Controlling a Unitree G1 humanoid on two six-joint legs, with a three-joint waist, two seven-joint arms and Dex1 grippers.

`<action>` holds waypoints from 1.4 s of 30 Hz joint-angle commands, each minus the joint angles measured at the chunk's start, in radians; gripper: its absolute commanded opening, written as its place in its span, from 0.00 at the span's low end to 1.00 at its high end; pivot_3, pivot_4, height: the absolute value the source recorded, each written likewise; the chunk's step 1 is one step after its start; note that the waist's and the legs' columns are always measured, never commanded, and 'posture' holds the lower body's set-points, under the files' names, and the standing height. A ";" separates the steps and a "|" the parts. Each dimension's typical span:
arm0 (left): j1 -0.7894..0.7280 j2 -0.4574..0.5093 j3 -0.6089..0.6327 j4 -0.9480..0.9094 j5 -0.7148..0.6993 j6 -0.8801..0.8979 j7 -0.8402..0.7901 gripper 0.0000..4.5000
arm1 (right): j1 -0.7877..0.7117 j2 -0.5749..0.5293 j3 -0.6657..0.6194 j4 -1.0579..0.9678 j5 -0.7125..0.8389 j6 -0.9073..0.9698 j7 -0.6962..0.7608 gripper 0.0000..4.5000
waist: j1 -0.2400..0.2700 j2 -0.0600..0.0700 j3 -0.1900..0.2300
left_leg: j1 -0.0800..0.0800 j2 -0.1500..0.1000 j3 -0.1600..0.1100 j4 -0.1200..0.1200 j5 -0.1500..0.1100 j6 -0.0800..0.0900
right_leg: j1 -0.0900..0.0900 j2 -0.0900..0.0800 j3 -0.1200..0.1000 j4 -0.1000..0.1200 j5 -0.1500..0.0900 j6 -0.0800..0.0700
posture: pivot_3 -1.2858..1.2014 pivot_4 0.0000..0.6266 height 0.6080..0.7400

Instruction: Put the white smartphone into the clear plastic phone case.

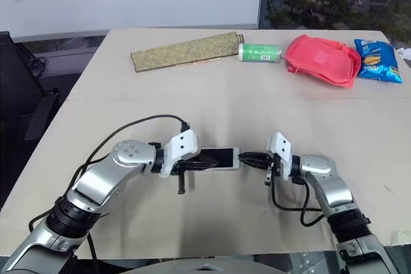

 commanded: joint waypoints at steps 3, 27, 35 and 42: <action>0.017 0.015 -0.014 0.001 0.013 0.012 -0.009 0.00 | -0.025 -0.022 0.107 0.069 -0.134 0.023 -0.014 0.01 | -0.003 -0.001 -0.004 | 0.002 0.000 0.000 0.000 0.000 0.000 | 0.000 0.000 0.001 0.002 0.000 0.000 | 0.52 0.24 1.00; 0.069 -0.013 0.149 0.093 -0.030 -0.044 0.036 0.00 | -0.160 -0.028 0.013 -0.270 0.008 0.616 -0.095 0.01 | -0.005 -0.001 -0.012 | 0.011 0.004 -0.001 -0.004 0.000 0.000 | -0.002 0.009 0.009 0.008 -0.002 -0.008 | 0.52 0.24 1.00; 0.100 -0.028 0.249 0.110 -0.093 -0.085 0.017 0.00 | -0.161 -0.057 -0.102 -0.346 0.141 0.669 -0.107 0.01 | 0.002 0.001 -0.009 | -0.011 0.001 -0.002 -0.003 0.000 0.000 | -0.019 0.007 0.008 0.007 0.002 -0.010 | 0.52 0.24 1.00; 0.249 -0.039 0.425 0.061 -0.134 -0.171 0.076 0.00 | -0.005 -0.132 -0.222 -0.331 0.168 0.387 -0.006 0.06 | 0.003 0.002 -0.007 | -0.019 0.001 -0.008 -0.004 0.000 0.000 | -0.021 0.006 0.002 0.000 0.003 -0.007 | 0.52 0.24 1.00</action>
